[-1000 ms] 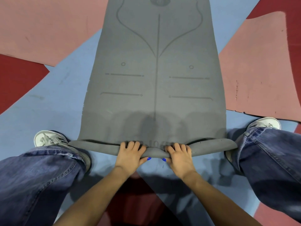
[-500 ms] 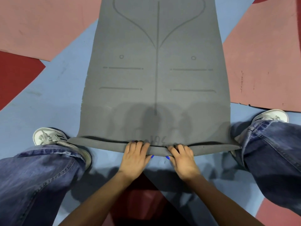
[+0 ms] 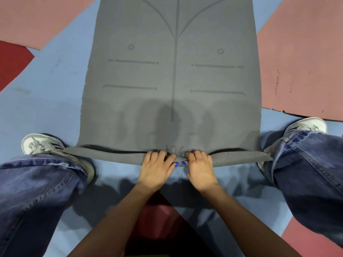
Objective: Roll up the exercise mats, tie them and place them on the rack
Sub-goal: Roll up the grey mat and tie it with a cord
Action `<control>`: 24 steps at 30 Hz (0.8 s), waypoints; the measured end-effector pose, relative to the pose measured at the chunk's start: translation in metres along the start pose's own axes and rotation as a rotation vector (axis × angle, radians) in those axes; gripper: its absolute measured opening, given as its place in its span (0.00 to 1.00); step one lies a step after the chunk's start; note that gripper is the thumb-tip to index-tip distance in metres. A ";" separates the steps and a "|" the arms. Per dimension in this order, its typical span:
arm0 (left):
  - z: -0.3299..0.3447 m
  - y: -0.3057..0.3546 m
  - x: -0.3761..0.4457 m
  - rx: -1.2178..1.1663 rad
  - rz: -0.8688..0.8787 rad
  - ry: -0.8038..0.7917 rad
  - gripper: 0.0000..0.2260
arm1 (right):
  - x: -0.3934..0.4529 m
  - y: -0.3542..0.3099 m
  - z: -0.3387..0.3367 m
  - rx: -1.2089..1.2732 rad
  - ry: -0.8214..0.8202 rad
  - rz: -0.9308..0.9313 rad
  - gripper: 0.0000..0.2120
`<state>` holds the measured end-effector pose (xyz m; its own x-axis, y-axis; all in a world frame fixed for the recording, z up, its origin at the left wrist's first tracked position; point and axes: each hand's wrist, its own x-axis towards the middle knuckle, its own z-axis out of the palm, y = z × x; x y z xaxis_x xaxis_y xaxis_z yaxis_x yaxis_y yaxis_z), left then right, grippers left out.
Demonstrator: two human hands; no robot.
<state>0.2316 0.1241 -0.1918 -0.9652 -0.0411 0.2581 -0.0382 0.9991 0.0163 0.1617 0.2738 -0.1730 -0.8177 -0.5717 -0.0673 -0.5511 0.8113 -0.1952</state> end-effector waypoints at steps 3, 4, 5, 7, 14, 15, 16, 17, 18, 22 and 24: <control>0.007 0.001 0.001 0.024 -0.044 0.005 0.17 | 0.004 0.003 -0.002 -0.014 -0.029 -0.011 0.10; 0.008 0.003 0.000 0.036 -0.064 0.015 0.17 | 0.003 0.004 0.000 -0.001 -0.029 -0.016 0.13; 0.008 0.005 -0.001 0.045 -0.079 0.021 0.17 | 0.002 0.004 0.000 0.036 -0.025 0.000 0.12; 0.007 0.008 -0.002 0.058 -0.097 0.024 0.16 | 0.001 -0.001 -0.003 0.101 0.012 0.054 0.10; -0.001 0.006 -0.028 -0.013 -0.030 0.100 0.15 | -0.010 -0.004 0.001 0.162 0.036 0.115 0.10; -0.002 0.002 -0.034 -0.032 -0.011 0.115 0.15 | -0.011 -0.005 0.000 0.166 0.033 0.122 0.11; -0.003 -0.002 -0.037 -0.046 0.003 0.111 0.15 | -0.012 -0.006 -0.001 0.168 0.030 0.126 0.11; -0.003 -0.005 -0.038 -0.062 0.008 0.091 0.15 | -0.011 -0.006 -0.002 0.164 0.023 0.127 0.12; -0.004 -0.006 -0.036 -0.078 -0.001 0.062 0.15 | -0.010 -0.007 -0.003 0.147 0.012 0.122 0.12; -0.006 0.006 -0.015 -0.041 -0.164 -0.028 0.17 | -0.005 -0.003 -0.005 0.065 -0.030 0.065 0.14; -0.004 0.012 -0.007 0.042 -0.204 -0.039 0.18 | -0.003 -0.002 -0.005 0.041 -0.060 0.054 0.12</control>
<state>0.2385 0.1365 -0.1895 -0.9456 -0.2436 0.2157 -0.2444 0.9694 0.0238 0.1645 0.2748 -0.1679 -0.8338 -0.5347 -0.1373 -0.4983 0.8360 -0.2297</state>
